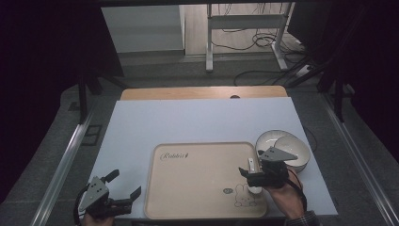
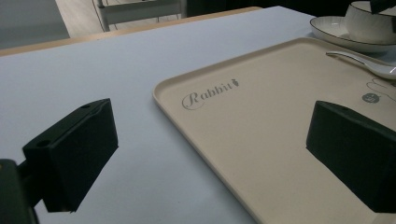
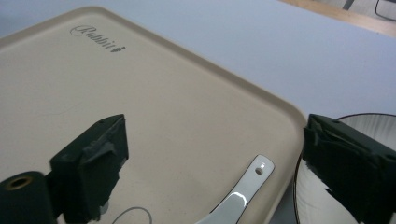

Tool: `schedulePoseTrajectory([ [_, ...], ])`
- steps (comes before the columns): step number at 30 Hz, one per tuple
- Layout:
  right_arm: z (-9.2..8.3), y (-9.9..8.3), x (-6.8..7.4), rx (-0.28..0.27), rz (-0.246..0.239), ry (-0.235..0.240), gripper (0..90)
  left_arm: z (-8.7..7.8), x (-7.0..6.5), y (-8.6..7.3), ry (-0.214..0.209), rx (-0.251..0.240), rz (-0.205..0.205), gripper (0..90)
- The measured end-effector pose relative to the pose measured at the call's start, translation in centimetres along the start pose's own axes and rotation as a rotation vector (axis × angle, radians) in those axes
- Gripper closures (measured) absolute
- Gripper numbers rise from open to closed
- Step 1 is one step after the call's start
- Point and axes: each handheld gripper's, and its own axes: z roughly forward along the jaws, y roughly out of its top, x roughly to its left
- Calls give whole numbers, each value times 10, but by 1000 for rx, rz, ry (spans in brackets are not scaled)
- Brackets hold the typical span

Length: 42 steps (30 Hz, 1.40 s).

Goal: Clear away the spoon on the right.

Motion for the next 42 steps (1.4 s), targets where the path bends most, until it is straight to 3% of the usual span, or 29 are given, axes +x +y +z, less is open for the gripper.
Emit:
schedulePoseTrajectory([
  [4,-6,-1,0,-8,7,15,0,0,0,0,0,1,1,20],
  [11,-20,-6,-3,-40,26,15,0,0,-1,0,-1,3,4,20],
  [22,-49,-8,-3,-119,26,-47,0,-1,0,1,5,6,9,20],
  [42,-83,-25,-11,-160,69,-121,0,-7,5,0,36,9,14,20],
])
